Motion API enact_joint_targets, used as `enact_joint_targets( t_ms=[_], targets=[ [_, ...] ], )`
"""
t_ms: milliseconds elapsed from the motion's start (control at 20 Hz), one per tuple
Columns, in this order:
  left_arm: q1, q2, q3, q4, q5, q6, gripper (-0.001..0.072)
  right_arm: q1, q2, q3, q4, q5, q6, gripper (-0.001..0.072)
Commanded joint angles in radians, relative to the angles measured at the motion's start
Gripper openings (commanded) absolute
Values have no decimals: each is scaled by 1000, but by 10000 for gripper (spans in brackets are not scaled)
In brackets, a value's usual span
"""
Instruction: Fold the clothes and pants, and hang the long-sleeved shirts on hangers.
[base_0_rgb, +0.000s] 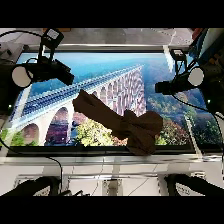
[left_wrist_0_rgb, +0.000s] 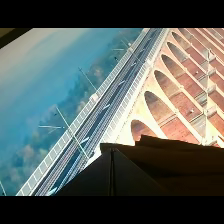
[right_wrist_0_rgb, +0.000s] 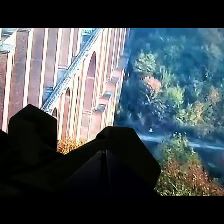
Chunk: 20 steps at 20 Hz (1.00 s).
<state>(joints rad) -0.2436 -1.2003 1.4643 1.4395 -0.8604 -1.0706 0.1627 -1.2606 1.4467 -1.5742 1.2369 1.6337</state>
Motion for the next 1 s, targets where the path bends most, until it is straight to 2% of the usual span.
enact_joint_targets(
  t_ms=[0,950],
  targets=[
    [0,0,0,0,0,0,13,1,1,0,0,0,0,10],
    [0,0,0,-1,-1,0,14,1,1,0,0,0,0,11]
  ],
)
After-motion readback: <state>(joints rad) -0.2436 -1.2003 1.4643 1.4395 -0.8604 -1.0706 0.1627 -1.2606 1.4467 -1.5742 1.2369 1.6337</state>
